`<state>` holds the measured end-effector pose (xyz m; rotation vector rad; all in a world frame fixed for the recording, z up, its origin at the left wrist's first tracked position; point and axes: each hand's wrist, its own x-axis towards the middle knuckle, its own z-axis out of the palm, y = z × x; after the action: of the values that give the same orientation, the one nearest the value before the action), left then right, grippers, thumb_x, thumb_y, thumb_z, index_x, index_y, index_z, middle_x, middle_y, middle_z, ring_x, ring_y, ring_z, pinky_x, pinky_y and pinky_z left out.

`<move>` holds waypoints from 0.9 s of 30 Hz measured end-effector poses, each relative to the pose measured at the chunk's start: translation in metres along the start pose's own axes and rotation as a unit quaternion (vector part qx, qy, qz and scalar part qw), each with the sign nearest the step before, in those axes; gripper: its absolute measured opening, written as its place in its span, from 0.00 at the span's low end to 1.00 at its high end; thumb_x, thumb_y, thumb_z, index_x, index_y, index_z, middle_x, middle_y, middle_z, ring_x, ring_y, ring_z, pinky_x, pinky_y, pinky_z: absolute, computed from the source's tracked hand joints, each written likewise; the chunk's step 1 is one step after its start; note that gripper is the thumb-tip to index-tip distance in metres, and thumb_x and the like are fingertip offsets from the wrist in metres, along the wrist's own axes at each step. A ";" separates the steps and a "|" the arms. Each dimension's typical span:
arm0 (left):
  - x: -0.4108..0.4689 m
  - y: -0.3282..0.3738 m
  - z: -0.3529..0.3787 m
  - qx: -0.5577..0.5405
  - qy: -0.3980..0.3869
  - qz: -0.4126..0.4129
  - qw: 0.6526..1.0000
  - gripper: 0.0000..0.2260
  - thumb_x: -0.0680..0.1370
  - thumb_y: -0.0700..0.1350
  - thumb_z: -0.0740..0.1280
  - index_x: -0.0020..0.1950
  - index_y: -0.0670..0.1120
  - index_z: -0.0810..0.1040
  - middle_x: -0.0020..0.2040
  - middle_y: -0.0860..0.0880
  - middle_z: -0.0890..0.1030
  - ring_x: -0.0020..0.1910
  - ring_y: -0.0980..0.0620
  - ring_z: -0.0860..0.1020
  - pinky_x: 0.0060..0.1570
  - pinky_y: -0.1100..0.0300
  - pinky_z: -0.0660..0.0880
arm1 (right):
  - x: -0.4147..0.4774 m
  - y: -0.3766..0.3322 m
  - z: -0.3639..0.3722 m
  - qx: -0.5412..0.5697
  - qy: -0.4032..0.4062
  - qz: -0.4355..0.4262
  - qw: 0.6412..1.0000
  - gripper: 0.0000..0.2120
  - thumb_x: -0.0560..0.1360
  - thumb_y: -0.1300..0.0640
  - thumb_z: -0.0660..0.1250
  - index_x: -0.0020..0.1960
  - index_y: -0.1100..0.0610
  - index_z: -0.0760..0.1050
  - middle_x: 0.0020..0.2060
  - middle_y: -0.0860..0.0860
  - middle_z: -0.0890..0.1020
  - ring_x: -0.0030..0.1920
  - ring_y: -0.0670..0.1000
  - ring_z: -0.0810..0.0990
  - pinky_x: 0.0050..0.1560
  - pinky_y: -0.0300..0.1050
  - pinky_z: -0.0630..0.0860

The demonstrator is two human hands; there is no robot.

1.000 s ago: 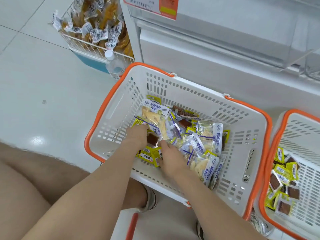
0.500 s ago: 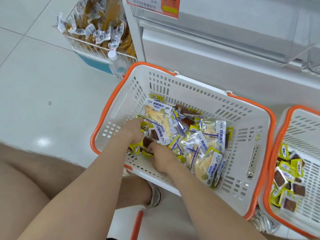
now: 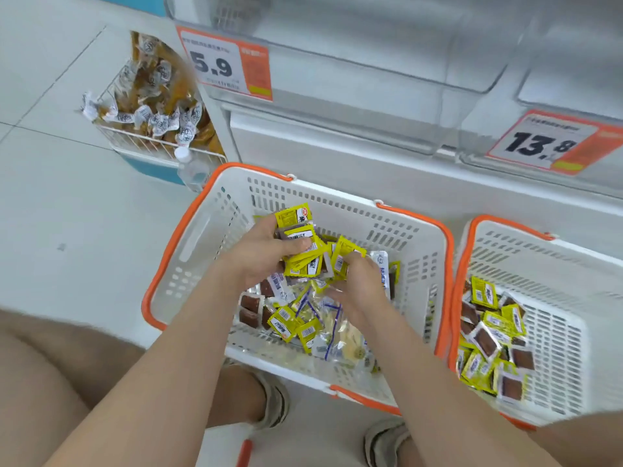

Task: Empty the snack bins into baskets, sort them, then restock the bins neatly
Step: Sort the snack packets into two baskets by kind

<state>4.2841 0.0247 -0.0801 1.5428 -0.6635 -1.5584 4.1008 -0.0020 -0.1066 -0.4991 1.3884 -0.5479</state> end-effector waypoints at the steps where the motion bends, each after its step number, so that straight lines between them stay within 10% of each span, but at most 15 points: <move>1: -0.002 0.004 0.012 -0.017 -0.006 0.009 1.000 0.18 0.78 0.36 0.74 0.67 0.46 0.78 0.60 0.39 0.84 0.57 0.34 0.84 0.54 0.30 0.80 | -0.006 -0.012 -0.009 0.037 -0.028 0.000 0.999 0.18 0.77 0.58 0.60 0.64 0.62 0.78 0.52 0.62 0.84 0.46 0.61 0.82 0.44 0.56 0.83; 6: -0.021 0.024 0.095 0.023 -0.006 0.079 0.997 0.20 0.80 0.39 0.73 0.69 0.51 0.75 0.56 0.43 0.84 0.43 0.43 0.87 0.30 0.46 0.81 | -0.035 -0.059 -0.064 0.004 -0.012 -0.118 0.993 0.10 0.76 0.66 0.57 0.52 0.60 0.76 0.41 0.60 0.81 0.35 0.58 0.80 0.35 0.53 0.82; 11: -0.034 0.020 0.194 0.134 -0.067 0.118 0.982 0.19 0.81 0.40 0.71 0.69 0.52 0.69 0.61 0.50 0.83 0.48 0.53 0.85 0.41 0.48 0.84 | -0.055 -0.093 -0.145 -0.242 0.077 -0.168 0.952 0.18 0.70 0.53 0.65 0.59 0.52 0.77 0.45 0.55 0.86 0.39 0.58 0.87 0.38 0.59 0.86; 14: -0.035 0.009 0.254 0.132 -0.117 0.063 0.982 0.19 0.81 0.43 0.71 0.68 0.50 0.67 0.64 0.50 0.80 0.52 0.49 0.85 0.44 0.43 0.84 | -0.078 -0.116 -0.201 -0.341 0.103 -0.093 0.930 0.08 0.72 0.63 0.63 0.50 0.60 0.77 0.36 0.58 0.81 0.27 0.55 0.80 0.27 0.47 0.80; 19: -0.040 -0.004 0.329 0.179 -0.181 0.012 0.967 0.22 0.84 0.50 0.67 0.75 0.53 0.62 0.62 0.54 0.78 0.53 0.48 0.82 0.50 0.50 0.82 | -0.078 -0.105 -0.268 -0.323 0.202 -0.051 0.923 0.09 0.74 0.60 0.63 0.48 0.63 0.79 0.43 0.64 0.84 0.41 0.62 0.85 0.45 0.63 0.85; 24: -0.034 0.005 0.296 0.352 -0.093 0.205 0.908 0.13 0.84 0.40 0.63 0.64 0.49 0.83 0.57 0.55 0.84 0.51 0.58 0.81 0.54 0.62 0.76 | -0.085 -0.095 -0.259 -0.411 0.237 -0.168 0.864 0.10 0.77 0.61 0.65 0.53 0.65 0.81 0.51 0.61 0.85 0.52 0.61 0.82 0.55 0.48 0.77; 27: -0.032 -0.009 0.231 0.339 -0.010 0.245 0.909 0.13 0.81 0.36 0.64 0.55 0.51 0.84 0.47 0.56 0.86 0.46 0.58 0.83 0.48 0.61 0.78 | -0.087 -0.092 -0.221 -0.376 0.213 -0.299 0.851 0.11 0.75 0.62 0.65 0.53 0.55 0.84 0.36 0.53 0.85 0.38 0.54 0.82 0.49 0.45 0.78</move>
<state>4.0531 0.0146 -0.0457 1.6492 -1.5897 -0.9977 3.8662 -0.0207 -0.0082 -1.5611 1.8683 -0.6166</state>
